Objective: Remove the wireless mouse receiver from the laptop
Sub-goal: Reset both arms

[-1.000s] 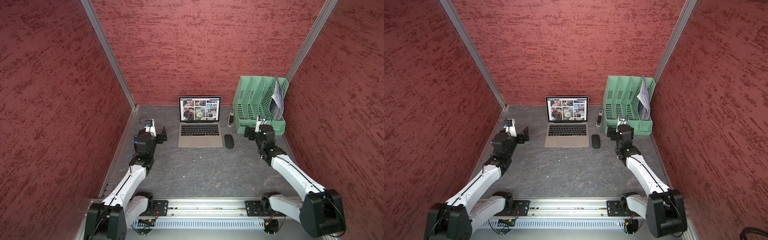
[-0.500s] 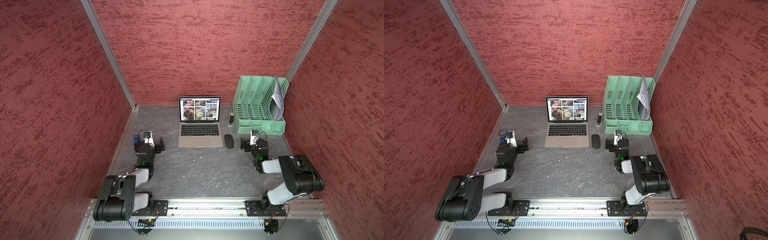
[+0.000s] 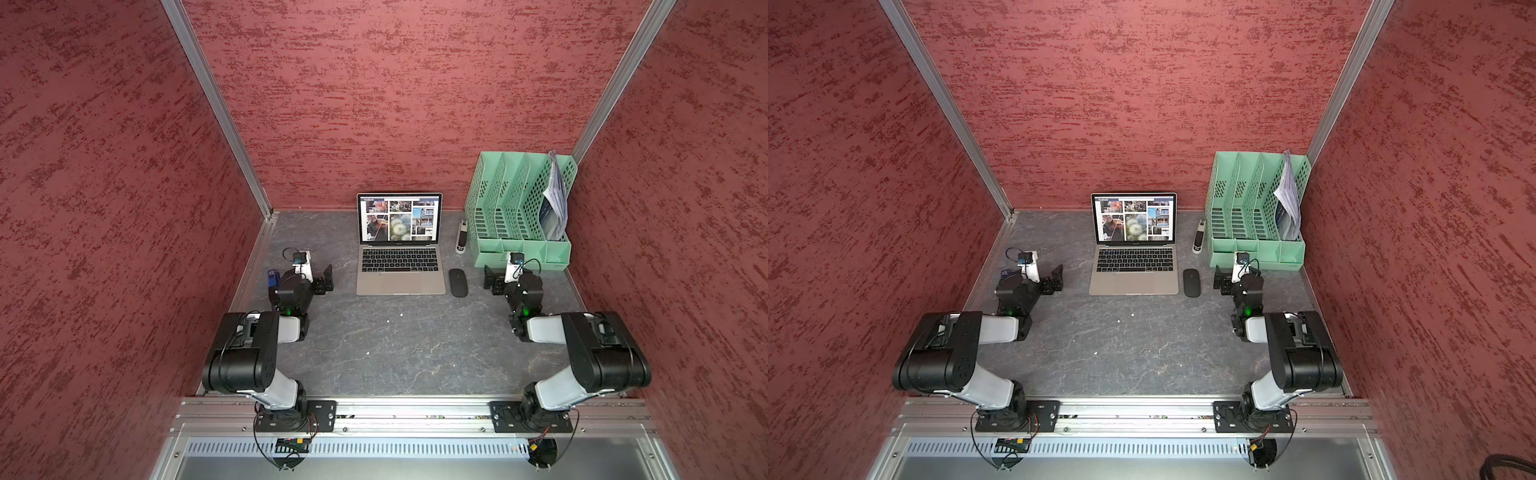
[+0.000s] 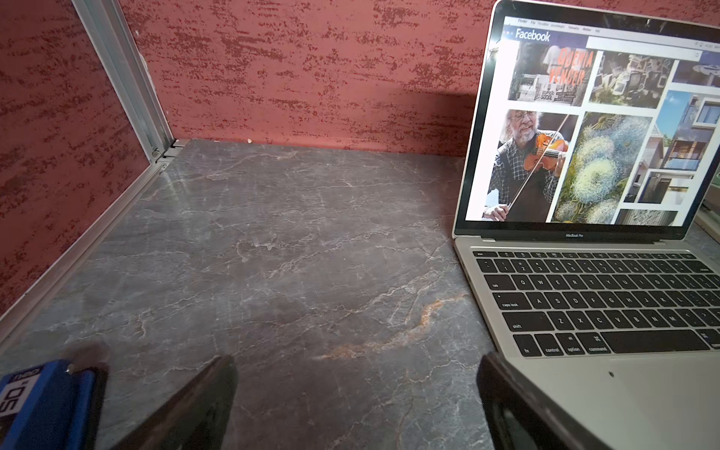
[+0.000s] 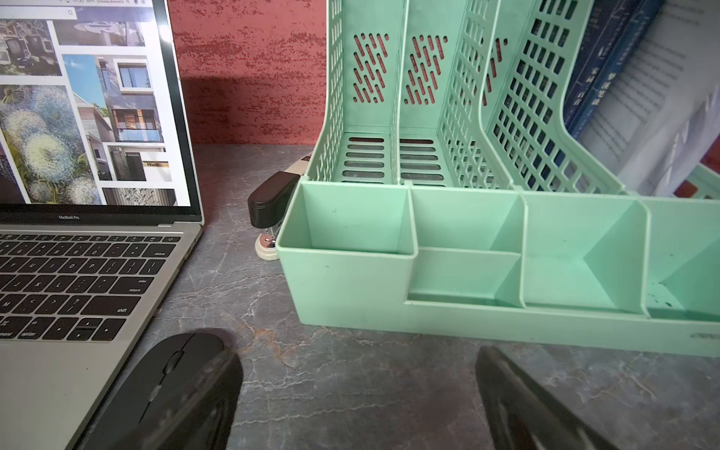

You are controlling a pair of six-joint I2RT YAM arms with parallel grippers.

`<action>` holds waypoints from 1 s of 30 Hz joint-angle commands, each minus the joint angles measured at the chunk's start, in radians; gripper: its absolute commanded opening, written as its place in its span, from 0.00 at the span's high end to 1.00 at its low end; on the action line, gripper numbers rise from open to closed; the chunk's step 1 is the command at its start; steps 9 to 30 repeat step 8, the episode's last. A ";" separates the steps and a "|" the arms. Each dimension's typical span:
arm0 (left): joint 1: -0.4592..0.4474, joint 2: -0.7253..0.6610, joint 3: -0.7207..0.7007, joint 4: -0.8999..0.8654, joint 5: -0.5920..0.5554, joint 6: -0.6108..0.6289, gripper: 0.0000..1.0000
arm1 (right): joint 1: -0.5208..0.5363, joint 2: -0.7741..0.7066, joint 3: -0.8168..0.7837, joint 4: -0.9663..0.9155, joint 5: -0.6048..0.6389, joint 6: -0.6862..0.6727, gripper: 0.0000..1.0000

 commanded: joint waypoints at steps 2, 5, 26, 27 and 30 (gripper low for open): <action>0.008 -0.003 0.006 -0.002 0.021 -0.007 0.00 | -0.003 -0.003 0.003 0.000 -0.015 0.010 0.02; 0.009 -0.006 0.006 -0.005 0.019 -0.007 0.00 | -0.003 -0.004 0.002 0.001 -0.017 0.012 0.02; 0.005 -0.007 0.005 -0.005 0.009 -0.004 0.00 | -0.003 -0.005 -0.002 0.008 -0.015 0.010 0.02; 0.005 -0.007 0.005 -0.005 0.009 -0.004 0.00 | -0.003 -0.005 -0.002 0.008 -0.015 0.010 0.02; 0.005 -0.007 0.005 -0.005 0.009 -0.004 0.00 | -0.003 -0.005 -0.002 0.008 -0.015 0.010 0.02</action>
